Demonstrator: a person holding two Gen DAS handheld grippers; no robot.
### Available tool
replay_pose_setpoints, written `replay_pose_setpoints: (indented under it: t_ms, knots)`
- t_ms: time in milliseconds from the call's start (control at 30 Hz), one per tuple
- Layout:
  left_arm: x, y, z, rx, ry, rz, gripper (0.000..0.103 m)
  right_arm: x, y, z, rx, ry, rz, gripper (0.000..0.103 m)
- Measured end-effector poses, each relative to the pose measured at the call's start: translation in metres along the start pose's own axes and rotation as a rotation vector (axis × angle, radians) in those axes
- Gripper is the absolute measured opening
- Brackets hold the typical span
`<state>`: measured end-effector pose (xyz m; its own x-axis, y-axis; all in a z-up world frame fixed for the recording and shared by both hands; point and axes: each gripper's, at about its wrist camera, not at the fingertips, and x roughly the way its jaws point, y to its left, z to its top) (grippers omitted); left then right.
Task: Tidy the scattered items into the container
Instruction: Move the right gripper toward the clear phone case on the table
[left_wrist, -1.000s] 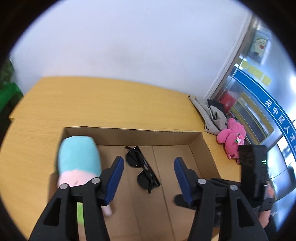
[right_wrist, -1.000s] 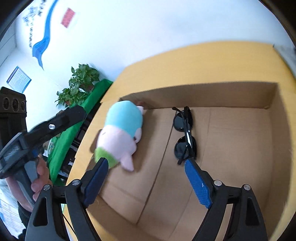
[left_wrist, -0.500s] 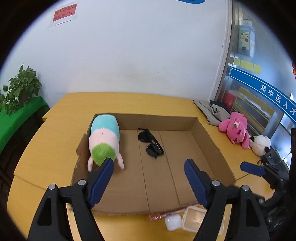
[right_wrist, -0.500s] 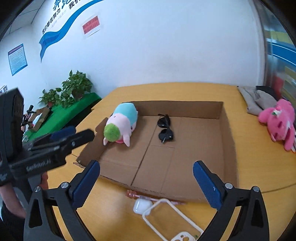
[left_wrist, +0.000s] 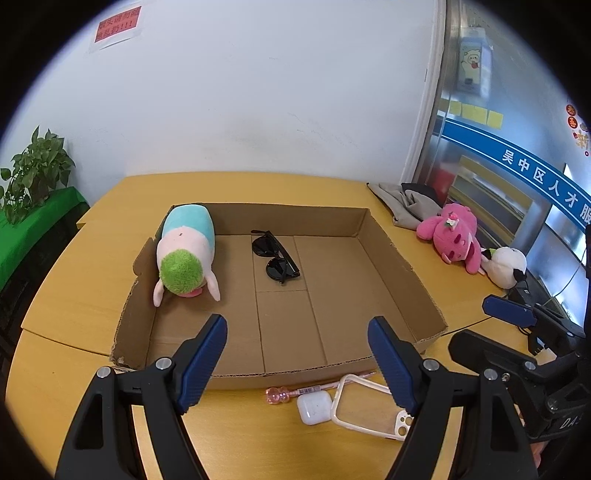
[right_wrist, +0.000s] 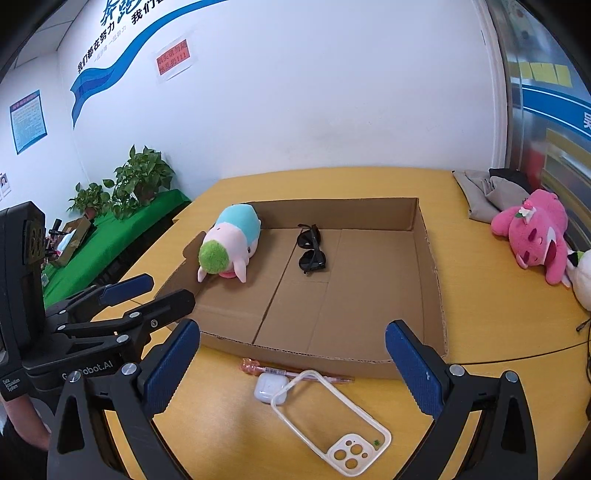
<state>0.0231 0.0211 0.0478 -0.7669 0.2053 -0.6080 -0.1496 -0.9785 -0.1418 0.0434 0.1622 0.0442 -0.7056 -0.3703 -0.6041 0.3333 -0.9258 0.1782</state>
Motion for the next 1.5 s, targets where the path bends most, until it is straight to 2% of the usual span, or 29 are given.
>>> replay_pose_setpoints:
  t_ms: [500,1100,1333,1500]
  knots:
    - [0.004,-0.006,-0.006,0.016,0.007,0.010,0.079,0.016,-0.005,-0.009,-0.004,0.037,-0.003,0.102]
    - [0.027,0.000,-0.021,-0.002,0.065,-0.019,0.079,0.027,-0.011,-0.025,0.021,0.092,-0.029,0.102]
    - [0.040,-0.001,-0.032,0.006,0.111,-0.050,0.079,0.032,-0.013,-0.037,0.032,0.106,-0.041,0.102]
    - [0.060,-0.015,-0.044,0.023,0.180,-0.097,0.079,0.038,-0.030,-0.062,0.058,0.148,-0.079,0.102]
